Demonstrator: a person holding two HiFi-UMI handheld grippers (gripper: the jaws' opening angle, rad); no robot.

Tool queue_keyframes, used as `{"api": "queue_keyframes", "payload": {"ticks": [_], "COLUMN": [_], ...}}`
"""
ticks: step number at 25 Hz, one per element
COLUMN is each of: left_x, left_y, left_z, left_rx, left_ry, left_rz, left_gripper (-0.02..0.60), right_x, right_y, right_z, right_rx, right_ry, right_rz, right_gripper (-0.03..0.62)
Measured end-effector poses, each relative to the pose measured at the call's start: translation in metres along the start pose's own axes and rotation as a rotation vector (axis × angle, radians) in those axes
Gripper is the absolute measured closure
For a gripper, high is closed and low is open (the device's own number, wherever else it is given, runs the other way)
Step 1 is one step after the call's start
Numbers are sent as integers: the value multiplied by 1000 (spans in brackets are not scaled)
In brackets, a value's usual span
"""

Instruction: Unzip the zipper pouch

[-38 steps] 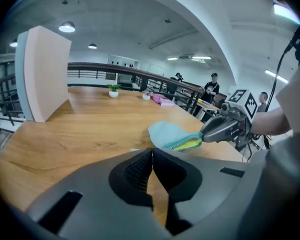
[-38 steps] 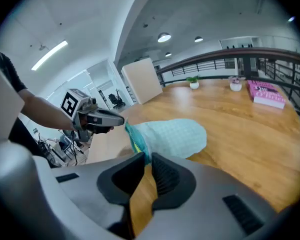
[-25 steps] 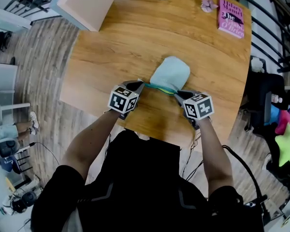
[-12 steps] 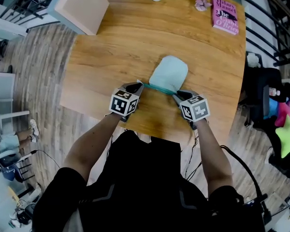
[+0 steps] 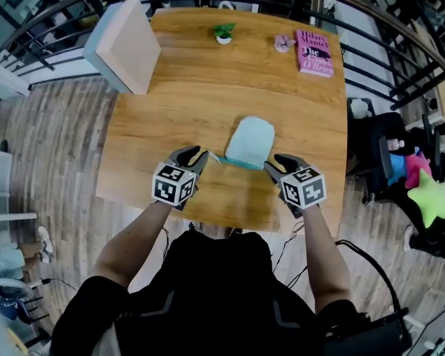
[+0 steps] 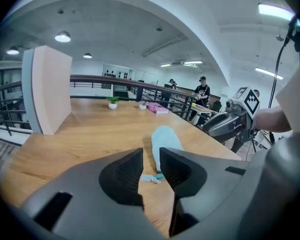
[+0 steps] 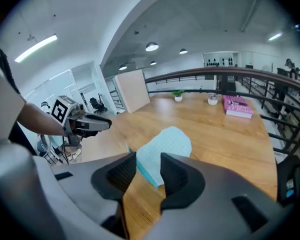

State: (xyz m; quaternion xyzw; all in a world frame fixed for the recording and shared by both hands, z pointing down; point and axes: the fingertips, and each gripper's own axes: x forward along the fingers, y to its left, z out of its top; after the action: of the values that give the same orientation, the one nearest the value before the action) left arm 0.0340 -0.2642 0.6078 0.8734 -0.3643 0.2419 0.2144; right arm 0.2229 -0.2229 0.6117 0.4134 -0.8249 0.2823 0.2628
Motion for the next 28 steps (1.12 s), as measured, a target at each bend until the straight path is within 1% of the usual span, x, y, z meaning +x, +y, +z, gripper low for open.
{"api": "queue_keyframes", "payload": {"ticks": [3,5,7,12,16,17,19,20,21,22,25,28], "left_x": [-25,-41,-58,-113,-156,-166,-185,-194,-203,-210,-226,-236], "left_y": [-1,-4,-7,-17,-27,-25,-17,-14,-11,-10,-11,-14], "left_z": [31,52,76,137,173,179,190,194,198,201,209,213], "left_rx": [59,125,165,136,147,143,142,142,137,127,111,97], "left_ry": [-71,-110,-166,-332,-423,-443,-482,-501,-518,-531,-560,-568], "left_rz": [-18,-24,-24,-48,-69,-55,10,36,47,44,13,-18], "left_gripper": [471,469,468,469,469,471,477,490,522,533,551,552], "right_x": [-29,-50,-71,-128,-170,-178,-194,-201,-207,-212,-223,-234], "right_y": [10,20,32,65,86,91,100,105,110,114,127,137], "right_z": [31,51,73,126,158,165,176,181,185,189,198,206], "right_rx": [-13,-30,-50,-107,-106,-105,-107,-109,-111,-115,-141,-148], "right_ry": [-84,-144,-212,-373,-498,-526,-587,-616,-638,-653,-680,-712], "right_rz": [-44,-68,-80,-125,-169,-181,-202,-209,-216,-224,-241,-249], "right_gripper": [434,439,461,464,475,480,501,514,520,532,583,585]}}
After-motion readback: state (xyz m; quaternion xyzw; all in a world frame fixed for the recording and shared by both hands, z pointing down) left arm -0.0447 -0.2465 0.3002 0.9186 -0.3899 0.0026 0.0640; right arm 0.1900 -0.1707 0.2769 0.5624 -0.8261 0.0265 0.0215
